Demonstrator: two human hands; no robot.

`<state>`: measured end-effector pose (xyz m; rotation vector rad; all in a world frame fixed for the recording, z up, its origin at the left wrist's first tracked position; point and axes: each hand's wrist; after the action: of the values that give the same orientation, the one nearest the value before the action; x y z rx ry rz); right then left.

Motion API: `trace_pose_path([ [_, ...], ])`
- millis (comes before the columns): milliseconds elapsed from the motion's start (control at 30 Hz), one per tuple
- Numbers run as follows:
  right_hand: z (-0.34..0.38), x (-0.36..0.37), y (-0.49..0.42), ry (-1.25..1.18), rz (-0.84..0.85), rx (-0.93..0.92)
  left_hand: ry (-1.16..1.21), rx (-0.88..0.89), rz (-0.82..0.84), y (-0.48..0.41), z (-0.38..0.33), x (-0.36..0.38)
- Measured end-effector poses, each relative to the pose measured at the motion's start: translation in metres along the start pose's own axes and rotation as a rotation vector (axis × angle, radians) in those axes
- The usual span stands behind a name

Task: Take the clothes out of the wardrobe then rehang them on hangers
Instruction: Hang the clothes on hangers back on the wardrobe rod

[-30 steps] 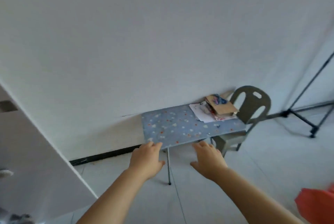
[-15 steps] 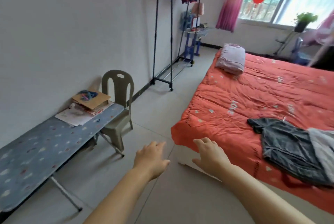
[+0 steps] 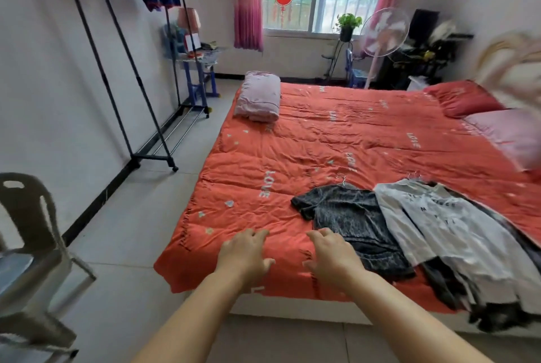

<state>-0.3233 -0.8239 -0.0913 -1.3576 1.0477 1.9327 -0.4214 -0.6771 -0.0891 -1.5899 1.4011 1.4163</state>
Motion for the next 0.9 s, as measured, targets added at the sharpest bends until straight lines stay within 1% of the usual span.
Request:
trace_pose_path([
  [167, -0.060, -0.020, -0.058, -0.037, 0.007, 0.072, -0.042, 0.066, 0.059, -0.086, -0.043, -0.002],
  [633, -0.172, -0.041, -0.222, -0.098, 0.056, 0.366, -0.045, 0.258, 0.202, -0.330, -0.084, 0.009],
  [767, -0.196, -0.046, -0.265, -0.131, 0.084, 0.387, -0.040, 0.264, 0.241, -0.380, -0.093, 0.011],
  [900, -0.224, -0.046, -0.316, -0.140, 0.113, 0.354, -0.019, 0.227, 0.288, -0.429, -0.102, 0.022],
])
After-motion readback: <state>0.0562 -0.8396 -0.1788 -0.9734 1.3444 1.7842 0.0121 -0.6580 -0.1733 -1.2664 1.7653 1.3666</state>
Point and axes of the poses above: each hand's wrist, its own y-axis away from the middle knuckle, its own x-axis out of the palm, z = x × y, and after that the axes turned 6 degrees about x, right-handed
